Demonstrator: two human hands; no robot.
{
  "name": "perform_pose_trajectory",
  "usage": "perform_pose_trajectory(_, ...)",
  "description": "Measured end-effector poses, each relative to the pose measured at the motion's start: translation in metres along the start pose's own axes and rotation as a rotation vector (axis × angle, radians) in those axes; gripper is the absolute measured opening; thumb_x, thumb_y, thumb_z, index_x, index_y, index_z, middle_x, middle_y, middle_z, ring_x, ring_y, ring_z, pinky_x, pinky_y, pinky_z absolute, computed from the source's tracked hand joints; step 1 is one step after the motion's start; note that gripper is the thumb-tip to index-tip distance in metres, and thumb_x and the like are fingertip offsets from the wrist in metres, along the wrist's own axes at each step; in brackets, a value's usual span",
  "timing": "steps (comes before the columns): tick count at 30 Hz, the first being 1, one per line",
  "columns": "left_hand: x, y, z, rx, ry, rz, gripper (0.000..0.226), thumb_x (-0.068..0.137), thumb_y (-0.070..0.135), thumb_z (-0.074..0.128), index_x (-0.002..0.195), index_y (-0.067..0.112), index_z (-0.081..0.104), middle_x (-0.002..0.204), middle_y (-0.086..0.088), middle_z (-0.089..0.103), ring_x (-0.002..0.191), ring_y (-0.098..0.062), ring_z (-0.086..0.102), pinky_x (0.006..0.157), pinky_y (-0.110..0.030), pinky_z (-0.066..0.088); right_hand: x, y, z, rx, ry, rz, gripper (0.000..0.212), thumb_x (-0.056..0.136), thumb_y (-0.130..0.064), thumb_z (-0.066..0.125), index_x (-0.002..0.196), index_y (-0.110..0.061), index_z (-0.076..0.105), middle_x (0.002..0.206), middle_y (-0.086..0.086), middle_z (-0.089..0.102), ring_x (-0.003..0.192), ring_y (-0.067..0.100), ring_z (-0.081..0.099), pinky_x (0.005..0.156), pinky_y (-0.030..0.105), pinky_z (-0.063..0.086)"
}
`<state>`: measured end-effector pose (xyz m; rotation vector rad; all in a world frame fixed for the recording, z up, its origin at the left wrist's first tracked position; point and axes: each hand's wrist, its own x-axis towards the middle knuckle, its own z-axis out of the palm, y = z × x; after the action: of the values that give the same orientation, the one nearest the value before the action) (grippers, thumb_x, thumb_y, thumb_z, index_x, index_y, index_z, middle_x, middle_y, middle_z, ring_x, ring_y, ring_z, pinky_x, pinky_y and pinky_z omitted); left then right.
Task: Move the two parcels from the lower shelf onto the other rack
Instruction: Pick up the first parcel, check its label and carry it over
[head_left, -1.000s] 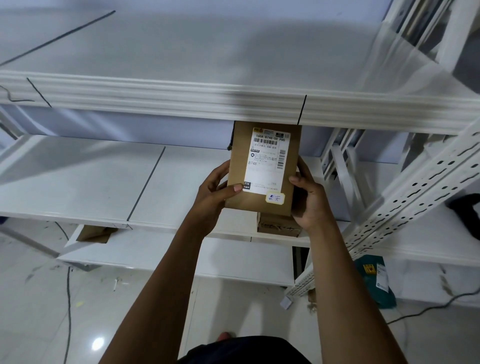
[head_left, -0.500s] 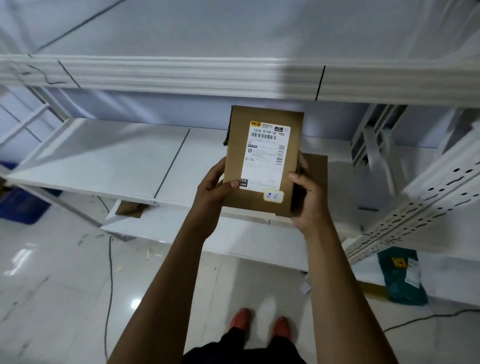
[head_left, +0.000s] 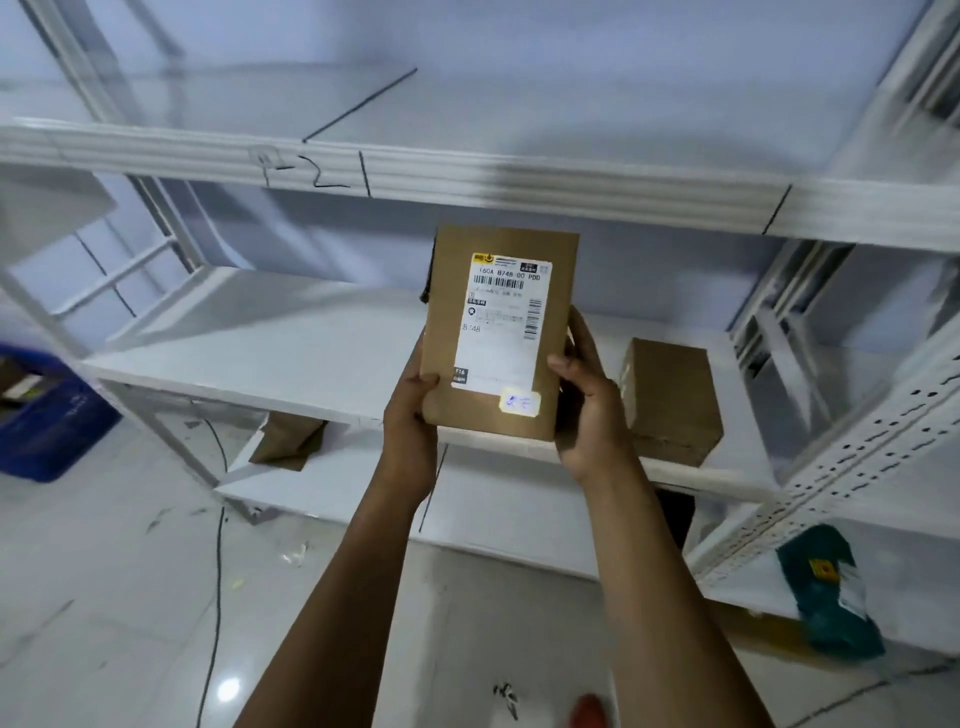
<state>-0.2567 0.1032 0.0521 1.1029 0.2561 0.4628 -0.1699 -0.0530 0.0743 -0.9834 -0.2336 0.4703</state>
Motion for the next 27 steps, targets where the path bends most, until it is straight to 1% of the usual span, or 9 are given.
perform_pose_trajectory(4,-0.006,0.064,-0.070,-0.048,0.032,0.053,0.059,0.089,0.022,0.045,0.143,0.004,0.060,0.110,0.004,0.080,0.107,-0.014,0.071,0.093,-0.025,0.052,-0.013,0.026,0.096,-0.033,-0.023,-0.055,0.070,0.089,-0.018,0.062,0.156,-0.030,0.044,0.148,0.009,0.063,0.134,0.035,0.061,0.108,0.057,0.051)
perform_pose_trajectory(7,-0.010,0.107,-0.108,0.003,0.100,0.095,0.050,0.105,0.008,0.034,0.148,-0.015,0.047,0.091,0.008,0.075,0.080,0.004,0.071,0.074,-0.010,0.052,-0.014,0.039,0.161,-0.052,-0.030,-0.093,0.065,0.092,-0.022,0.061,0.154,-0.027,0.046,0.146,0.008,0.066,0.131,0.033,0.065,0.102,0.053,0.056)
perform_pose_trajectory(9,-0.008,0.134,-0.134,0.079,0.144,0.151,0.044,0.107,0.000,0.036,0.146,-0.018,0.047,0.091,0.009,0.067,0.068,0.013,0.067,0.066,-0.004,0.048,-0.009,0.048,0.202,-0.066,-0.047,-0.118,0.050,0.098,-0.022,0.057,0.148,-0.025,0.052,0.140,0.006,0.070,0.124,0.028,0.070,0.092,0.045,0.061)
perform_pose_trajectory(11,-0.001,0.156,-0.153,0.088,0.135,0.187,0.051,0.100,0.016,0.046,0.144,-0.008,0.054,0.099,0.010,0.074,0.079,0.012,0.070,0.070,-0.005,0.050,0.000,0.056,0.238,-0.111,-0.066,-0.129,0.035,0.104,-0.021,0.050,0.138,-0.025,0.058,0.132,0.003,0.074,0.115,0.023,0.074,0.086,0.040,0.063)
perform_pose_trajectory(14,0.016,0.197,-0.183,0.064,0.182,0.262,0.058,0.090,0.029,0.047,0.138,0.002,0.062,0.108,0.005,0.078,0.093,-0.001,0.075,0.075,-0.015,0.056,0.025,0.063,0.301,-0.201,-0.020,-0.124,0.033,0.105,-0.030,0.049,0.135,-0.024,0.062,0.124,0.002,0.078,0.110,0.027,0.076,0.090,0.045,0.062)
perform_pose_trajectory(17,0.053,0.235,-0.204,0.042,0.242,0.360,0.036,0.090,0.027,0.045,0.115,0.018,0.070,0.094,0.012,0.080,0.088,-0.003,0.073,0.074,-0.018,0.054,0.061,0.050,0.361,-0.295,-0.055,-0.172,0.041,0.100,-0.037,0.054,0.138,-0.023,0.061,0.126,0.004,0.077,0.112,0.028,0.075,0.090,0.045,0.063)
perform_pose_trajectory(20,0.097,0.283,-0.221,-0.003,0.322,0.433,0.024,0.085,0.030,0.049,0.092,0.024,0.071,0.077,0.016,0.075,0.079,-0.006,0.067,0.073,-0.025,0.049,0.108,0.036,0.417,-0.376,-0.129,-0.233,0.043,0.101,-0.040,0.050,0.137,-0.017,0.059,0.127,0.006,0.076,0.111,0.028,0.075,0.080,0.036,0.063)
perform_pose_trajectory(24,0.161,0.335,-0.260,0.043,0.364,0.502,0.026,0.086,0.029,0.049,0.076,0.028,0.072,0.080,0.008,0.070,0.086,-0.016,0.060,0.076,-0.034,0.044,0.176,0.045,0.478,-0.391,-0.210,-0.257,0.042,0.108,-0.040,0.043,0.140,-0.015,0.054,0.131,0.008,0.073,0.110,0.026,0.074,0.075,0.030,0.062)
perform_pose_trajectory(27,0.207,0.365,-0.297,0.058,0.410,0.499,0.030,0.096,0.026,0.048,0.073,0.026,0.067,0.074,0.008,0.067,0.078,-0.015,0.059,0.069,-0.031,0.044,0.220,0.058,0.520,-0.343,-0.257,-0.190,0.043,0.108,-0.040,0.043,0.142,-0.015,0.052,0.133,0.010,0.072,0.112,0.029,0.074,0.074,0.031,0.062)
